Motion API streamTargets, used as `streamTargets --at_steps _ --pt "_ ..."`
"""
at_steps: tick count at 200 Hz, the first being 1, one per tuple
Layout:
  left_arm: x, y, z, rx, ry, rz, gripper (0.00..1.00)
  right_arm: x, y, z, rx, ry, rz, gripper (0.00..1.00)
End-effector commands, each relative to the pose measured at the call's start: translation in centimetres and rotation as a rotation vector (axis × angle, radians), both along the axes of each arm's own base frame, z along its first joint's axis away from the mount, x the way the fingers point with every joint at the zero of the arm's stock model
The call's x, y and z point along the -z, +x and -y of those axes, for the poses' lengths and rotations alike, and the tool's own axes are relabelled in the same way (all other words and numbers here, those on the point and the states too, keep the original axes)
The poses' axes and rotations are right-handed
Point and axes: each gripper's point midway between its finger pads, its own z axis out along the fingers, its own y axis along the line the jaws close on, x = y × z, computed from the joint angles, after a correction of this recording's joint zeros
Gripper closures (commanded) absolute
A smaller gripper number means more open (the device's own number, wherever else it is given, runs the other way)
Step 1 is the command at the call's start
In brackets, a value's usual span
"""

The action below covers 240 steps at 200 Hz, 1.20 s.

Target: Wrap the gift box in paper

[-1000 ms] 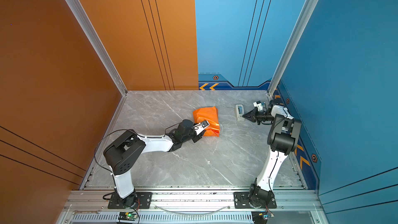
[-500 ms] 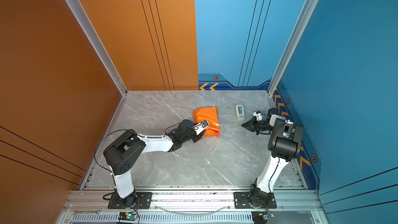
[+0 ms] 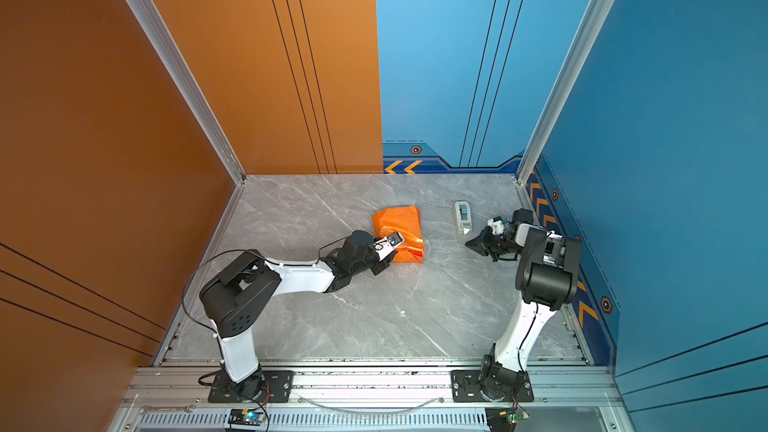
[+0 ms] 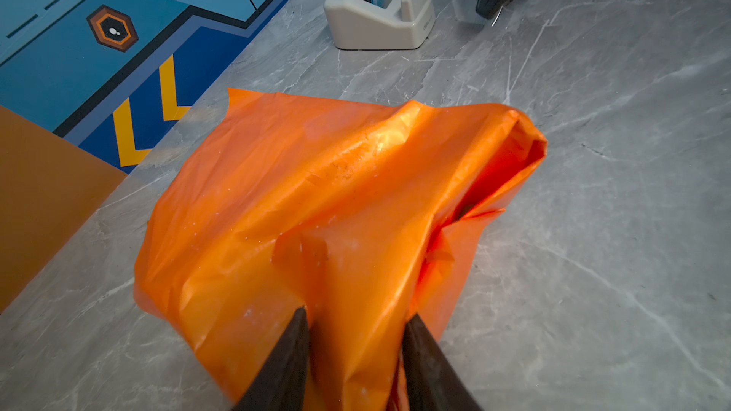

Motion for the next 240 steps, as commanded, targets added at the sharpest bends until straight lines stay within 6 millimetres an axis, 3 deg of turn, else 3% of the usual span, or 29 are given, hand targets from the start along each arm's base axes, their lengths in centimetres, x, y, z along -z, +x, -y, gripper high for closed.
streamTargets --at_steps 1,62,84,125,146,168,203,240 --pt "9.6 -3.8 -4.0 -0.019 0.229 -0.268 0.61 1.2 -0.9 -1.1 -0.013 0.039 -0.041 1.0" --pt "9.6 -3.9 -4.2 -0.02 0.231 -0.27 0.6 2.2 -2.4 3.5 0.109 -0.043 -0.08 1.0" --pt "9.6 -3.9 -4.1 -0.02 0.228 -0.27 0.6 1.9 -2.7 2.4 0.071 -0.009 -0.076 1.0" --pt "9.5 -3.9 -4.0 -0.019 0.227 -0.27 0.61 1.0 -3.3 -1.5 -0.028 0.068 -0.065 1.0" --pt "9.6 -4.0 -4.1 -0.017 0.229 -0.271 0.6 1.2 -3.8 -2.2 -0.044 0.076 -0.082 1.0" --pt "9.7 -4.0 -4.0 -0.017 0.227 -0.274 0.61 1.9 -4.7 -1.8 -0.037 0.049 -0.111 1.0" --pt "9.6 -4.0 -4.1 -0.017 0.227 -0.273 0.6 2.8 -5.9 1.4 0.024 -0.096 -0.155 1.0" --pt "9.6 -3.9 -4.1 -0.017 0.227 -0.271 0.6 3.0 -7.5 0.2 -0.045 -0.102 -0.194 1.0"
